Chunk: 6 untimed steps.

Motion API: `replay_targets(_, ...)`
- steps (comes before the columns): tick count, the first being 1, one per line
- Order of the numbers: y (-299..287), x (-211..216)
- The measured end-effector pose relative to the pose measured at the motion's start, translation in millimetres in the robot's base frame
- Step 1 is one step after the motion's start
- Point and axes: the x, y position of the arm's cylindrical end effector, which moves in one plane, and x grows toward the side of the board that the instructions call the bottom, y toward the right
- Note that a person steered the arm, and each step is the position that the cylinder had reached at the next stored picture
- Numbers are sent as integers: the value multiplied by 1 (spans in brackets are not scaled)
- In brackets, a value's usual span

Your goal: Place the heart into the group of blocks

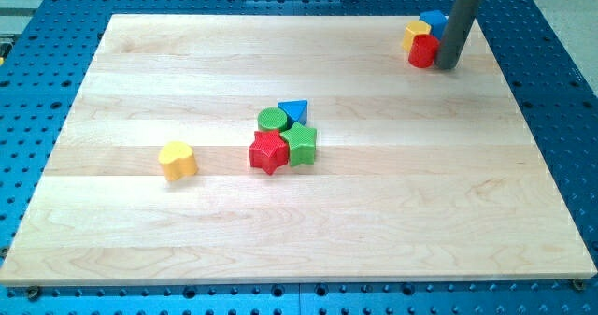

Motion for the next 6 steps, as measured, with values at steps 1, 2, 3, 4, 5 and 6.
replay_targets(1, -10, 69)
replay_targets(2, -47, 170)
replay_targets(3, -117, 212)
replay_targets(4, -164, 225)
replay_targets(5, -202, 229)
replay_targets(6, -257, 229)
